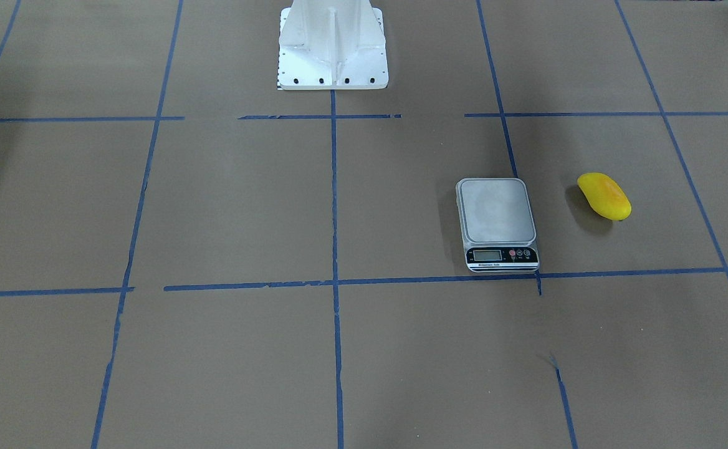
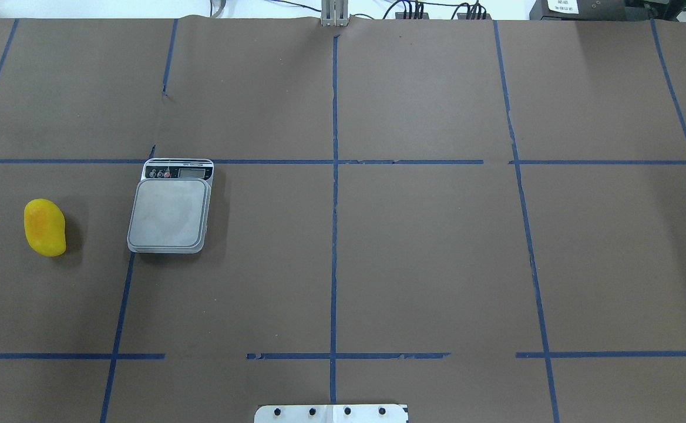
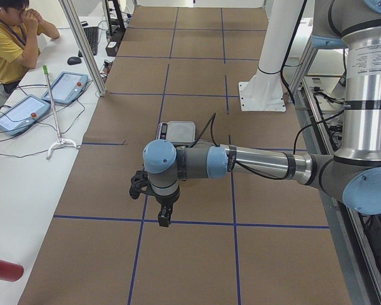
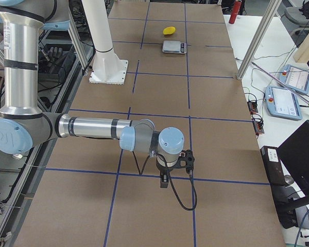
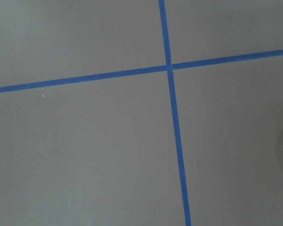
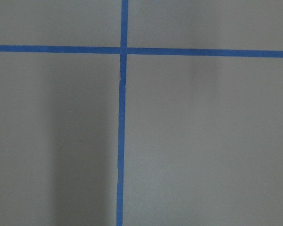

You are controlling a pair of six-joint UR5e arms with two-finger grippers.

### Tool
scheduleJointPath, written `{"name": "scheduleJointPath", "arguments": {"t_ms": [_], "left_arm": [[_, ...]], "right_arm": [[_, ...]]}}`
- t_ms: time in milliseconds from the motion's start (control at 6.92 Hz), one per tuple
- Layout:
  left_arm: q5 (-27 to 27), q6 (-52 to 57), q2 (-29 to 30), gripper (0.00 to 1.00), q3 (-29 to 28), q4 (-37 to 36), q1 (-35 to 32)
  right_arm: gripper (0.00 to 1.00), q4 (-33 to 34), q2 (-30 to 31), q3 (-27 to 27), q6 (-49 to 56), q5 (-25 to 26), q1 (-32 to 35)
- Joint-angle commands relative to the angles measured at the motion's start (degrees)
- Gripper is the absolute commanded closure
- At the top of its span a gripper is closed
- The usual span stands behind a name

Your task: Weigh mango

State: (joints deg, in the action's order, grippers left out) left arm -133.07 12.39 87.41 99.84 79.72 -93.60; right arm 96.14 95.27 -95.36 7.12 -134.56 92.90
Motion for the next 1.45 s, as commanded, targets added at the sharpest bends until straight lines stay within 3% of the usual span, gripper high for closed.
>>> {"name": "scheduleJointPath", "arguments": {"t_ms": [0,578,867,1301], "left_arm": [[0.0,0.7,0.47,0.0,0.09,-0.26,0.0],[-0.26,0.44,-0.14,0.0,-0.43,0.62,0.0],[-0.7,0.87,0.57,0.0,-1.22,8.64,0.09],[-0.7,0.79,0.57,0.0,-1.93,9.23,0.09]], "right_arm": [[0.0,0.01,0.0,0.0,0.0,0.0,0.0],[0.0,0.01,0.0,0.0,0.0,0.0,0.0],[0.0,0.01,0.0,0.0,0.0,0.0,0.0],[0.0,0.01,0.0,0.0,0.0,0.0,0.0]]}}
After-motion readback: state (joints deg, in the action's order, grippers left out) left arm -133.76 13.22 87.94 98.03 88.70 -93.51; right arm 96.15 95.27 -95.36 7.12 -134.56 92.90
